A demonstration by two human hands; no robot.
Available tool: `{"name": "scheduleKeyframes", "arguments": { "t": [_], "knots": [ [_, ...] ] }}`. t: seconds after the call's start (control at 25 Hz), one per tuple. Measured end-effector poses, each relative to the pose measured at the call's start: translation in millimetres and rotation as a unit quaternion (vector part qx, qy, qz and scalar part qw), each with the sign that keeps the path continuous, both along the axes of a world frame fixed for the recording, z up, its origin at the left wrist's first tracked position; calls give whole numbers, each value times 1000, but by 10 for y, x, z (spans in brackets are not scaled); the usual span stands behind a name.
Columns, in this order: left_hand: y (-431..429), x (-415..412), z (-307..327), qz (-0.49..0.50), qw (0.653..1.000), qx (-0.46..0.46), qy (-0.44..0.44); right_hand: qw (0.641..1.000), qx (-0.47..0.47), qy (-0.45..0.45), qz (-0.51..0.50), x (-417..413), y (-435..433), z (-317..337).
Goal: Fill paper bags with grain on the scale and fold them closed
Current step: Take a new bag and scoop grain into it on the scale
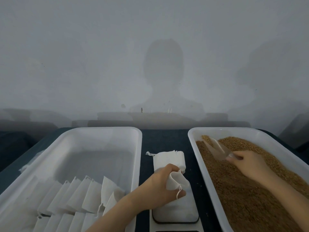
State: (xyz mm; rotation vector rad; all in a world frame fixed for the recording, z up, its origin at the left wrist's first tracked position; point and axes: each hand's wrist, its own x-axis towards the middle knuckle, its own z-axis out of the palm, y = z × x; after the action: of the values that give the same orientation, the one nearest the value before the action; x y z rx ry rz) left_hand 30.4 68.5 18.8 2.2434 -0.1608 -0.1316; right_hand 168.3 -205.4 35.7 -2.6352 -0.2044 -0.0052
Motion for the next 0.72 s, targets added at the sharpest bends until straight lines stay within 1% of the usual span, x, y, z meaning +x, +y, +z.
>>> {"name": "scheduleKeyframes", "arguments": {
  "t": [0.2,0.32,0.4,0.56,0.72],
  "knots": [
    [-1,11,-15,6,1000,7,-5,1000,-26,8,10,-214,-306,106],
    [-3,10,-31,11,1000,3,-12,998,-32,0,56,-384,-411,195],
    [-4,18,-53,13,1000,20,-11,997,-30,-13,74,-508,-421,296],
    [2,25,-76,20,999,38,-17,990,18,-6,138,-785,-294,581],
    [3,14,-89,24,998,51,-28,981,-5,8,192,-953,-115,702]
  ]
}}
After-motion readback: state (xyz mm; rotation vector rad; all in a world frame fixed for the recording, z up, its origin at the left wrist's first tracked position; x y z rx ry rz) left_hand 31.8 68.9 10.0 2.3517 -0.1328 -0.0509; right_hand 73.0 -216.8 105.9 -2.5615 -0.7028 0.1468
